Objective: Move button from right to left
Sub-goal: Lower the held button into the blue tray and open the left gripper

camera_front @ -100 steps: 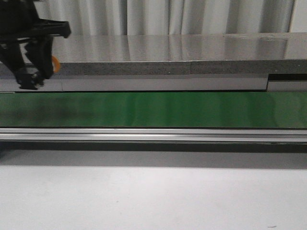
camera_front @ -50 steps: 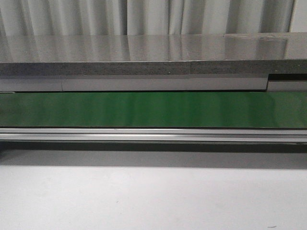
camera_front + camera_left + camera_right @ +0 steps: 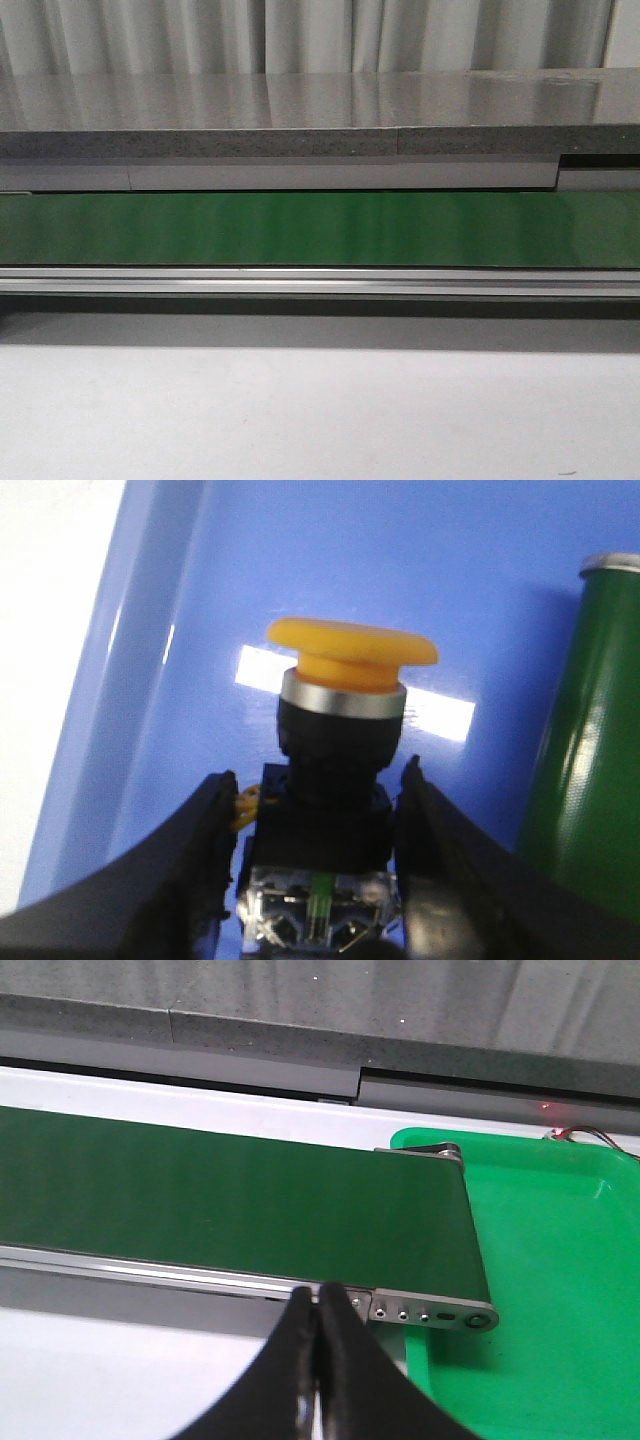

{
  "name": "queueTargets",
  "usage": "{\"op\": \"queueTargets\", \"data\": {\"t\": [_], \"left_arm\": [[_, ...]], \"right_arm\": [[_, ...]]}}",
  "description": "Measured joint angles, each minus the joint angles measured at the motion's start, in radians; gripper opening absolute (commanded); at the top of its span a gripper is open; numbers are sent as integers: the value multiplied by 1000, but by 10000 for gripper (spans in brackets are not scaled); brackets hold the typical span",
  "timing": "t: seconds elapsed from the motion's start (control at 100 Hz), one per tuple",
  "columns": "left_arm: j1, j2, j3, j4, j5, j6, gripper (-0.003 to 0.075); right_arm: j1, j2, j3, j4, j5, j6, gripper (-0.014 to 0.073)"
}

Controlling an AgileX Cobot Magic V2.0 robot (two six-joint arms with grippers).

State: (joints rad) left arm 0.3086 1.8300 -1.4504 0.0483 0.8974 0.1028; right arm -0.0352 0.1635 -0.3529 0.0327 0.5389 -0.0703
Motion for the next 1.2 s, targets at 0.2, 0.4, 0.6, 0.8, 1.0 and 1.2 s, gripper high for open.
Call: {"op": "queueTargets", "data": {"t": [0.2, 0.4, 0.6, 0.8, 1.0, 1.2], "left_arm": [[0, 102, 0, 0, -23, 1, 140], [0, 187, 0, 11, -36, 1, 164], [0, 203, 0, 13, -56, 1, 408], [0, 203, 0, 24, -58, 1, 439], [0, 199, 0, 44, -56, 1, 428], [0, 143, 0, 29, -54, -13, 173]], "right_arm": [[0, 0, 0, 0, 0, 0, -68], [0, 0, 0, 0, 0, 0, -68], [0, 0, 0, 0, 0, 0, -68], [0, 0, 0, 0, 0, 0, -68], [0, 0, 0, 0, 0, 0, -68], [0, 0, 0, 0, 0, 0, -68]]}}
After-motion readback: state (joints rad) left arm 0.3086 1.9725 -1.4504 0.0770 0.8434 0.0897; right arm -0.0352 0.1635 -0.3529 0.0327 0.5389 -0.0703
